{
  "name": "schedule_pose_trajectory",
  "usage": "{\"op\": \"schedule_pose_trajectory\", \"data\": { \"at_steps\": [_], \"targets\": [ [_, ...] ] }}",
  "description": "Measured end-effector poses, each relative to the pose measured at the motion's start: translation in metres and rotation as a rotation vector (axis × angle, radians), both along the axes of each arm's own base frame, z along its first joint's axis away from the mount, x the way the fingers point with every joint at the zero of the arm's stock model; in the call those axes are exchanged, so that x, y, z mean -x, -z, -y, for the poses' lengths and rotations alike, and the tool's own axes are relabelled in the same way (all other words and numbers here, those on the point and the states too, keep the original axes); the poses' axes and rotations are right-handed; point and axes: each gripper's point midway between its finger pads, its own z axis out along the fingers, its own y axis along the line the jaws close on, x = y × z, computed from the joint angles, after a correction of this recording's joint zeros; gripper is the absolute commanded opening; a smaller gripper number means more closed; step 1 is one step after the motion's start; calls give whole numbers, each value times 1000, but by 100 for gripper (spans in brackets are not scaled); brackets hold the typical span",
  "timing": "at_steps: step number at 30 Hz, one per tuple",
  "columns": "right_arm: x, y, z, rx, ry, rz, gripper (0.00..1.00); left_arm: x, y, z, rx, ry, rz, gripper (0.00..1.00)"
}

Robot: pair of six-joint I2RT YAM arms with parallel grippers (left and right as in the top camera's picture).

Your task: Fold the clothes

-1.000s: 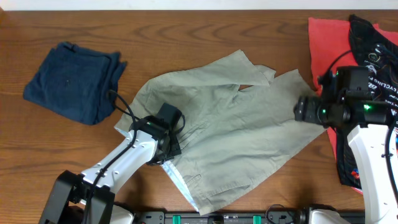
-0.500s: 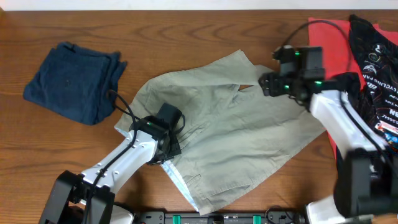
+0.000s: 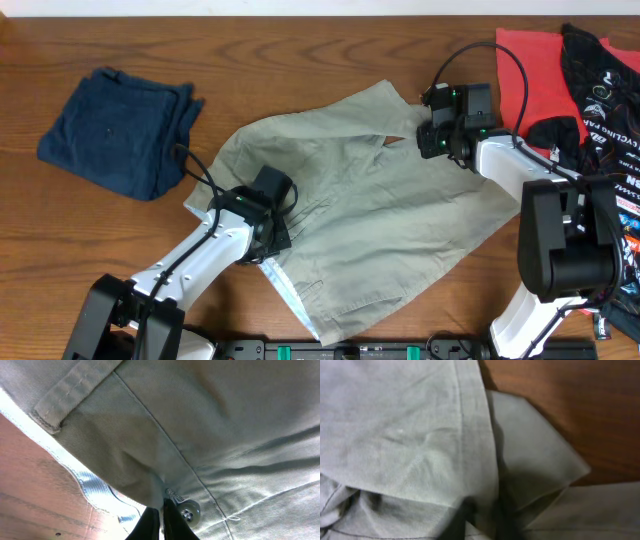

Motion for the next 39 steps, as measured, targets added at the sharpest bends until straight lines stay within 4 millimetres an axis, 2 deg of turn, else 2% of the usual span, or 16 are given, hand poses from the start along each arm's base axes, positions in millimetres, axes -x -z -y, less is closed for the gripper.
{"op": "schedule_pose_trajectory", "data": {
  "at_steps": [4, 8, 12, 13, 15, 16, 18, 20, 23, 24, 29, 35, 36, 37, 38, 39],
  "targets": [
    [-11, -8, -1, -10, 8, 51, 1, 4, 0, -4, -17, 4, -16, 6],
    [-30, -22, 7, -33, 100, 112, 1, 13, 0, -19, -87, 5, -48, 6],
    [-65, -62, 26, -87, 230, 211, 1, 13, -1, -40, -138, -46, -65, 6],
    [-73, -73, 29, -100, 247, 235, 11, 10, -1, -44, -140, -63, -57, 6],
    [-86, -95, 36, -119, 290, 284, 59, 5, -1, -52, -148, -85, -43, 6],
    [-91, -106, 39, -124, 300, 310, 66, 2, 0, -55, -151, -89, -34, 6],
    [-94, -117, 44, -127, 319, 329, 71, -6, -1, -58, -152, -86, -5, 6],
    [-90, -115, 48, -114, 332, 306, 83, -11, -1, -58, -150, -68, 12, 6],
    [-76, -96, 54, -55, 346, 215, 85, -12, -1, -59, -158, -44, 18, 6],
    [-66, -85, 59, -21, 363, 160, 89, -13, -1, -60, -163, -37, 19, 6],
    [-17, -45, 81, 122, 421, -76, 99, -12, -1, -61, -174, -23, 19, 6],
    [16, -30, 105, 192, 472, -213, 99, -11, -1, -55, -140, 4, 10, 8],
    [19, -28, 107, 199, 475, -228, 99, -11, -1, -54, -130, 6, 9, 10],
    [23, -27, 111, 205, 482, -243, 99, -12, -1, -52, -119, 10, 14, 24],
    [28, -27, 113, 211, 486, -261, 99, -13, -2, -50, -112, 17, 21, 29],
    [33, -28, 115, 217, 488, -278, 99, -15, -3, -49, -105, 16, 30, 30]
  ]
}}
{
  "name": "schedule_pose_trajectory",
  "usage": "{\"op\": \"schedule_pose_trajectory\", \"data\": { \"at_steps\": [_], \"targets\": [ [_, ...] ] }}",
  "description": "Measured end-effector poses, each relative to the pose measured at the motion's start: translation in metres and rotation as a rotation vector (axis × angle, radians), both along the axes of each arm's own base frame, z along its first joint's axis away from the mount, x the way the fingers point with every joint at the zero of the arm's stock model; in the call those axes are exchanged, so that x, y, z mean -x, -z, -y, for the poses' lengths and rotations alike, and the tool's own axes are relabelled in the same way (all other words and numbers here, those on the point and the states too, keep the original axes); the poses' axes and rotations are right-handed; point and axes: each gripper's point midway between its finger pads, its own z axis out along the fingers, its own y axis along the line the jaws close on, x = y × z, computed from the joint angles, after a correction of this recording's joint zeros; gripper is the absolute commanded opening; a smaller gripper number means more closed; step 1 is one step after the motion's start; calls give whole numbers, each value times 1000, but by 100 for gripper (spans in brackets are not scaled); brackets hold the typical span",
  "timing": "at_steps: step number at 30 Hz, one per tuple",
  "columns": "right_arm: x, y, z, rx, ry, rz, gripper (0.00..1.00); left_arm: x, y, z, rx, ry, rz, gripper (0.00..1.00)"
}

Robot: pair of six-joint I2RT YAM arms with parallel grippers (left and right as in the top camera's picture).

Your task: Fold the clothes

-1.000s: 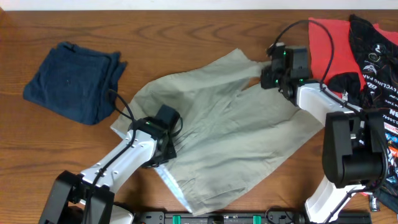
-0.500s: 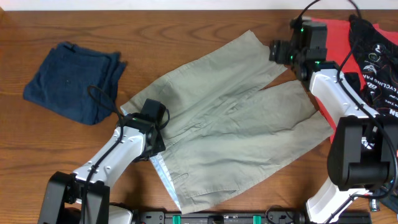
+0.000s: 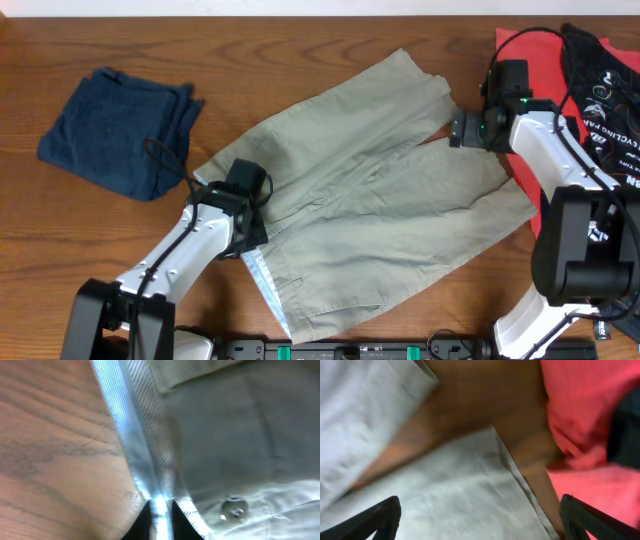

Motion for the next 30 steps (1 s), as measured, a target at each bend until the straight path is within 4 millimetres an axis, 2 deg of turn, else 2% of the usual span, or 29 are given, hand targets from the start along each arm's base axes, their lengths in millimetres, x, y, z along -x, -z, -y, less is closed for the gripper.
{"op": "schedule_pose_trajectory", "data": {
  "at_steps": [2, 6, 9, 13, 20, 22, 26, 30],
  "targets": [
    [14, -3, 2, 2, 5, -43, 99, -3, -1, 2, 13, -12, 12, 30],
    [42, -13, 8, 0, 20, -126, 93, -10, -1, 8, 42, -19, 42, 30],
    [50, -9, 12, -2, 34, -151, 92, -19, -2, 13, 66, -17, 76, 30],
    [70, 11, 10, -10, 34, -208, 89, -28, -1, 16, 80, -17, 104, 29],
    [105, 46, 2, -54, 50, -286, 84, -34, 13, 18, 74, -17, 92, 29],
    [117, 54, -1, -75, 66, -317, 85, -44, 14, 20, 78, -16, 124, 29],
    [128, 55, -4, -96, 107, -334, 88, -69, 12, 25, 84, 8, 219, 29],
    [148, 57, -11, -139, 160, -368, 92, -96, 11, 27, 94, 22, 312, 29]
  ]
}}
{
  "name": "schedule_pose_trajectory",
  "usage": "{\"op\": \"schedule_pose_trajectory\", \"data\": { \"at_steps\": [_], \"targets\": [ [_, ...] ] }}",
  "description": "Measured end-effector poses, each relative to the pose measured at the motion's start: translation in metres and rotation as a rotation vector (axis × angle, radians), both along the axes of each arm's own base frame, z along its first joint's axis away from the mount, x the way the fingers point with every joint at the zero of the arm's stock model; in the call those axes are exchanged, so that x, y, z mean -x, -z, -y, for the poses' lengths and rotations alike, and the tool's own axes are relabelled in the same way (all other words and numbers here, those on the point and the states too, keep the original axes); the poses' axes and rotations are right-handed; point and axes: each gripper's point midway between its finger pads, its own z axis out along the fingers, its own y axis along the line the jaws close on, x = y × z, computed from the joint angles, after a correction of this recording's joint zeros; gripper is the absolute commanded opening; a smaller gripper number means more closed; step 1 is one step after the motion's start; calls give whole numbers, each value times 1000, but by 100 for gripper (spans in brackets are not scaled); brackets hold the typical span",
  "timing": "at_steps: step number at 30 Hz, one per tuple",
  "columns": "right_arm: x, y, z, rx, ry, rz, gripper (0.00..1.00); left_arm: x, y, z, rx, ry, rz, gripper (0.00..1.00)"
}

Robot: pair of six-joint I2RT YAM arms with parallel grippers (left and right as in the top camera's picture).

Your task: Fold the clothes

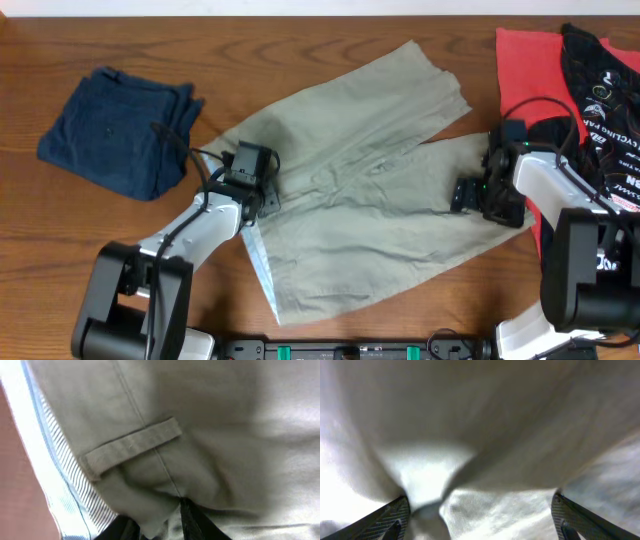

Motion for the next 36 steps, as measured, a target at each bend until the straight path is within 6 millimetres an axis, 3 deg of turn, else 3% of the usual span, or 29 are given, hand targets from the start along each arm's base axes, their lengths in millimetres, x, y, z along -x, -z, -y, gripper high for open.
{"op": "schedule_pose_trajectory", "data": {
  "at_steps": [6, 12, 17, 20, 25, 29, 32, 36],
  "targets": [
    [18, 3, -4, -16, 66, -14, 96, -30, -2, -19, 23, -65, 62, 29],
    [15, 4, -4, -12, 90, 22, 97, -50, -9, -45, 42, -125, 83, 29],
    [14, 3, -5, -19, 100, 44, 98, -57, -22, -46, 38, -72, 67, 30],
    [12, -2, -7, -29, 95, 69, 99, -49, -27, -45, 29, -44, -1, 31],
    [17, -11, -22, -115, 76, 97, 99, -10, -31, -46, 30, -66, -162, 61],
    [4, -42, -28, -156, 49, 229, 99, 27, -33, -38, 94, -104, -309, 77],
    [-4, -72, -28, -152, 31, 353, 99, 42, -32, -30, 140, -118, -375, 81],
    [-6, -99, -25, -134, 19, 455, 99, 48, -24, -25, 170, -123, -386, 82]
  ]
}}
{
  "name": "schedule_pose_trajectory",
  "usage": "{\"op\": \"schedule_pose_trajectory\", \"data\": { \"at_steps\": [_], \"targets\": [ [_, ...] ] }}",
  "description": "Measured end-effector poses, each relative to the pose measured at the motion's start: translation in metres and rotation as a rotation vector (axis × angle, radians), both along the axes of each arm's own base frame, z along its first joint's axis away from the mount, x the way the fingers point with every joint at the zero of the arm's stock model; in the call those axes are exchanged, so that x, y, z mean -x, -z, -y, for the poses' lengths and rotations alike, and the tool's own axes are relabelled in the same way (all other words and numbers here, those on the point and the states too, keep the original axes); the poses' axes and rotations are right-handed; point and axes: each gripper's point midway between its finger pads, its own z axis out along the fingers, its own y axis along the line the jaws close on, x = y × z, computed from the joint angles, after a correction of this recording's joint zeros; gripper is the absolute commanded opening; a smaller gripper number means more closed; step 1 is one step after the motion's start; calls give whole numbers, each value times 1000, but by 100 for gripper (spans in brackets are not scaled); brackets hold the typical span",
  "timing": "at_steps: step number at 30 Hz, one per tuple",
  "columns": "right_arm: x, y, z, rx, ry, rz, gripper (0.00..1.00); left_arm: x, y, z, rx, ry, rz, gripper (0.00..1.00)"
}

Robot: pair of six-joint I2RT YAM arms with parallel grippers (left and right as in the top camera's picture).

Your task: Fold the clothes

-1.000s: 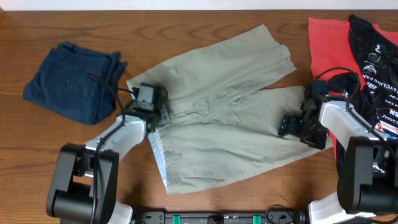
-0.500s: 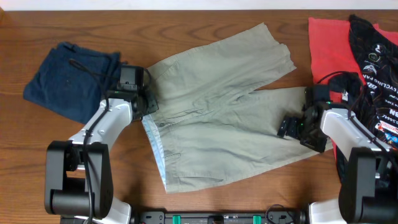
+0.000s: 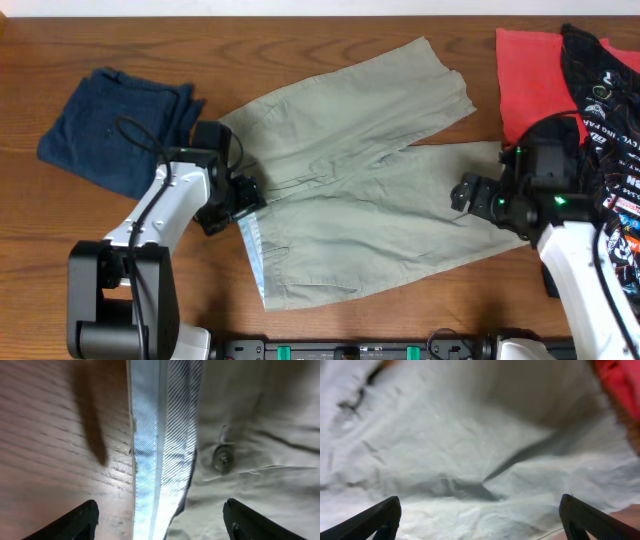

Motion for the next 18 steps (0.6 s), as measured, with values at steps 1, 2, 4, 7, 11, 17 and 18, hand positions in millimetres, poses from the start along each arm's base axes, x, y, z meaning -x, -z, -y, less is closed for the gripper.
{"op": "schedule_pose_trajectory", "data": {
  "at_steps": [1, 2, 4, 7, 11, 17, 18],
  "targets": [
    [1, -5, 0, 4, 0, 16, 99, 2, 4, 1, 6, -2, -1, 82],
    [1, -8, 1, 6, -1, 26, 99, 4, 8, 1, 9, -4, 0, 82],
    [2, -12, 1, 10, -1, 40, 99, 5, 15, 2, 16, -8, 10, 81],
    [4, -12, 2, 14, -2, 36, 99, 4, 21, 4, 29, -17, 34, 70],
    [6, -12, 2, 15, -3, 29, 99, -10, 22, 7, 49, -23, 106, 20],
    [7, -11, 2, 17, -4, 23, 99, -34, 23, 12, 73, -9, 222, 6],
    [8, -11, 2, 17, -4, 22, 99, -42, 21, 12, 76, -8, 260, 6]
  ]
}}
